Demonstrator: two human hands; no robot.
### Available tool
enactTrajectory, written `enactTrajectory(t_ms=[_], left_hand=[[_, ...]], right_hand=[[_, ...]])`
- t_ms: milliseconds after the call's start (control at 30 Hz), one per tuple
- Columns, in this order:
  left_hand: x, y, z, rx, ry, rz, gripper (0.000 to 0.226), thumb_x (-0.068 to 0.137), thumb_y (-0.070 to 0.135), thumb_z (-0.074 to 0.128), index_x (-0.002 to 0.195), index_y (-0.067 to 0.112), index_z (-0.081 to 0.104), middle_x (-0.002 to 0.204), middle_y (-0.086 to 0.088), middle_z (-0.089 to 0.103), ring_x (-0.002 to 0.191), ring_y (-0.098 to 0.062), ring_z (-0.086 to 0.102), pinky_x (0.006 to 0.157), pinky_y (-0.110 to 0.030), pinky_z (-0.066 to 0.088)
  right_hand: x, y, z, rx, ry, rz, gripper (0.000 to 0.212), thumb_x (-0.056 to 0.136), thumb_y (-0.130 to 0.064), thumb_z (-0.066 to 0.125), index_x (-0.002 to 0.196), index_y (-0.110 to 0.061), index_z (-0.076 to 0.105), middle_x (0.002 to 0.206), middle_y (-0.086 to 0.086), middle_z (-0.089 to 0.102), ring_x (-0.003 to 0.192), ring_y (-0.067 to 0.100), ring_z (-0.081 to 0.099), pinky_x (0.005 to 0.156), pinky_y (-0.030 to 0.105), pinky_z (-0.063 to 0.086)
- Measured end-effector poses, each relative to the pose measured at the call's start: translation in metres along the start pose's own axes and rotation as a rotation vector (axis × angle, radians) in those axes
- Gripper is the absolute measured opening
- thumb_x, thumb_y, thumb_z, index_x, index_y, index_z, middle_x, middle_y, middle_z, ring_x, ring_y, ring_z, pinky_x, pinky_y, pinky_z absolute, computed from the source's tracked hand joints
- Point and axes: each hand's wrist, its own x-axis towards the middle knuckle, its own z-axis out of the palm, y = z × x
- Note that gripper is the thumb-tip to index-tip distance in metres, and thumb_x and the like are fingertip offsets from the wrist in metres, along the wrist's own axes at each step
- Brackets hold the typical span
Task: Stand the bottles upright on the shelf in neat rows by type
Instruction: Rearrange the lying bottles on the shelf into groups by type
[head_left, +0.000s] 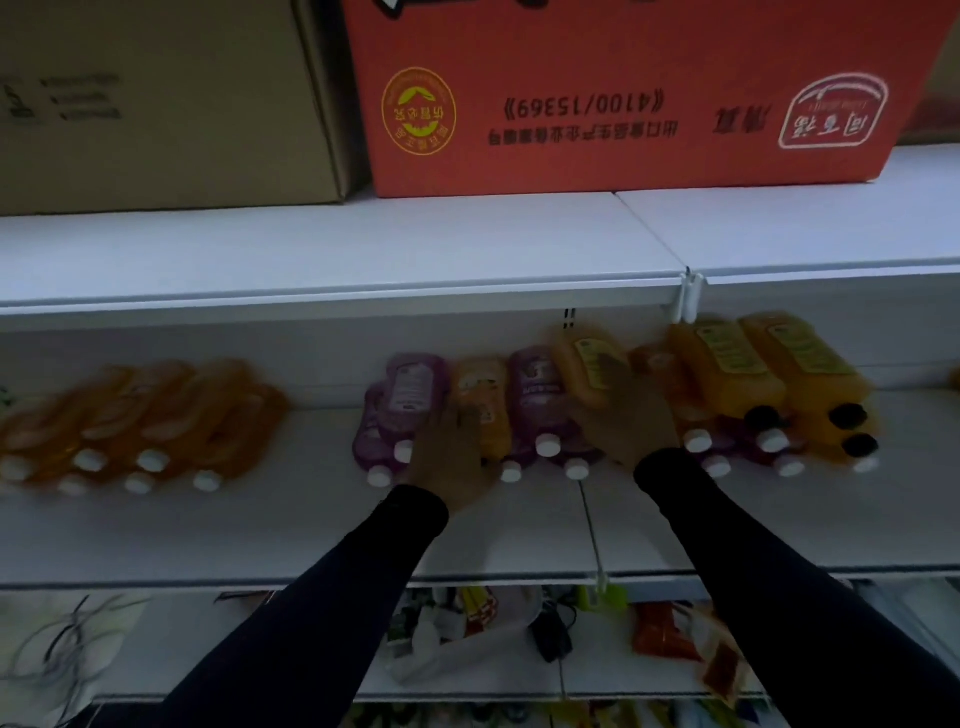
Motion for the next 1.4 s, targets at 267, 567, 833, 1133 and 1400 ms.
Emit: enactTrajectory(t_ms=[267, 567, 833, 1133, 1400], left_hand=[[-0.028, 0.019, 0.015, -0.302, 0.114, -0.107, 0.075, 0.08, 0.033, 0.066, 0.146, 0.018, 0.033, 0.148, -0.011, 0.033, 0.132, -0.03, 0.034, 0.107, -0.038, 0.031], [-0.017, 0.028, 0.029, -0.577, 0.109, -0.322, 0.096, 0.077, 0.057, 0.067, 0.151, 0.032, 0.012, 0.143, -0.019, 0.032, 0.129, -0.04, 0.034, 0.104, -0.046, 0.035], [-0.039, 0.031, 0.003, -0.703, 0.402, -0.126, 0.057, 0.076, 0.039, 0.072, 0.127, 0.034, 0.047, 0.121, -0.011, 0.057, 0.111, -0.036, 0.051, 0.086, -0.029, 0.037], [-0.033, 0.109, -0.024, -0.731, 0.273, 0.204, 0.077, 0.065, 0.058, 0.071, 0.134, 0.052, 0.039, 0.136, 0.003, 0.049, 0.119, -0.01, 0.045, 0.088, -0.026, 0.04], [-0.015, 0.289, 0.003, -0.864, 0.196, 0.385, 0.077, 0.06, 0.065, 0.07, 0.129, 0.06, 0.038, 0.128, 0.008, 0.055, 0.116, -0.013, 0.053, 0.096, -0.029, 0.044]], right_hand=[[-0.033, 0.009, -0.022, 0.234, 0.018, 0.096, 0.052, 0.073, -0.044, 0.074, 0.118, -0.021, 0.061, 0.114, 0.002, 0.064, 0.108, 0.023, 0.058, 0.092, 0.037, 0.048], [-0.074, 0.002, -0.05, 0.188, 0.163, 0.083, 0.041, 0.073, -0.041, 0.077, 0.11, -0.029, 0.064, 0.105, -0.007, 0.066, 0.101, 0.016, 0.061, 0.075, 0.027, 0.045], [-0.111, 0.017, -0.076, 0.124, 0.299, 0.151, 0.067, 0.068, -0.049, 0.079, 0.127, -0.023, 0.059, 0.125, 0.006, 0.06, 0.115, 0.022, 0.056, 0.094, 0.038, 0.049], [-0.139, 0.062, -0.128, 0.092, 0.486, 0.209, 0.072, 0.066, -0.043, 0.082, 0.13, -0.021, 0.058, 0.123, 0.008, 0.055, 0.105, 0.015, 0.053, 0.086, 0.022, 0.038], [-0.164, 0.187, -0.232, 0.059, 0.549, 0.288, 0.073, 0.072, -0.044, 0.079, 0.136, -0.021, 0.053, 0.119, 0.002, 0.05, 0.098, 0.01, 0.051, 0.081, 0.019, 0.04]])
